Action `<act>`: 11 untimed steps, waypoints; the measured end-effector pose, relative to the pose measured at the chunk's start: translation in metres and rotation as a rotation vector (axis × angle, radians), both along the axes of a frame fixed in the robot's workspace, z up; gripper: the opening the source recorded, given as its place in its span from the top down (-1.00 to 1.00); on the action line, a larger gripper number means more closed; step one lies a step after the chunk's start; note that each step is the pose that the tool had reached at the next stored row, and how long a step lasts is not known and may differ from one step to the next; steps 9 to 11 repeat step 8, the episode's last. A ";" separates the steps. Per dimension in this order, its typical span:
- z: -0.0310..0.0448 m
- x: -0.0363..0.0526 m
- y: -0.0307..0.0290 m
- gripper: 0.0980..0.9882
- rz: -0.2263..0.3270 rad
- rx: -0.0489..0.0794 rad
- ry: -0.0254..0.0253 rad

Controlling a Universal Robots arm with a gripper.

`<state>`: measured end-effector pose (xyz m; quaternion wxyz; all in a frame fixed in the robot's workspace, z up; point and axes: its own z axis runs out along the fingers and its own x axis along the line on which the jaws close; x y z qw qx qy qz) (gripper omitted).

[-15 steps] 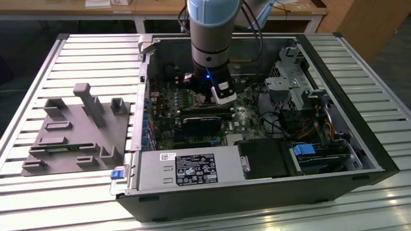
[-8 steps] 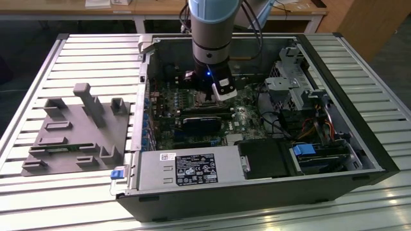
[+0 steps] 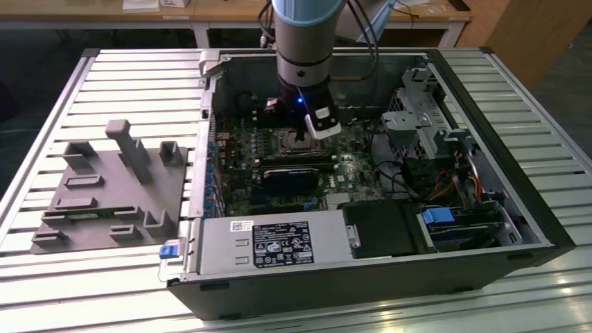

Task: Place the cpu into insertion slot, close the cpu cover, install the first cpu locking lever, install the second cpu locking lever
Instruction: 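Install the second cpu locking lever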

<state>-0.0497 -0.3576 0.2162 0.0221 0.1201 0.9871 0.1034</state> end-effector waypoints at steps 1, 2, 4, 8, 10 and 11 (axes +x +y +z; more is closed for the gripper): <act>0.0016 0.0000 0.0000 0.98 0.000 0.000 0.0000; 0.0020 0.0000 0.0000 0.98 0.000 0.000 0.0000; 0.0019 0.0000 0.0001 0.98 0.000 0.000 -0.0002; 0.0025 -0.0001 0.0000 0.98 0.000 0.000 0.0000; 0.0025 -0.0001 0.0000 0.98 0.000 0.000 0.0000; 0.0025 -0.0001 0.0000 0.98 0.000 0.000 0.0000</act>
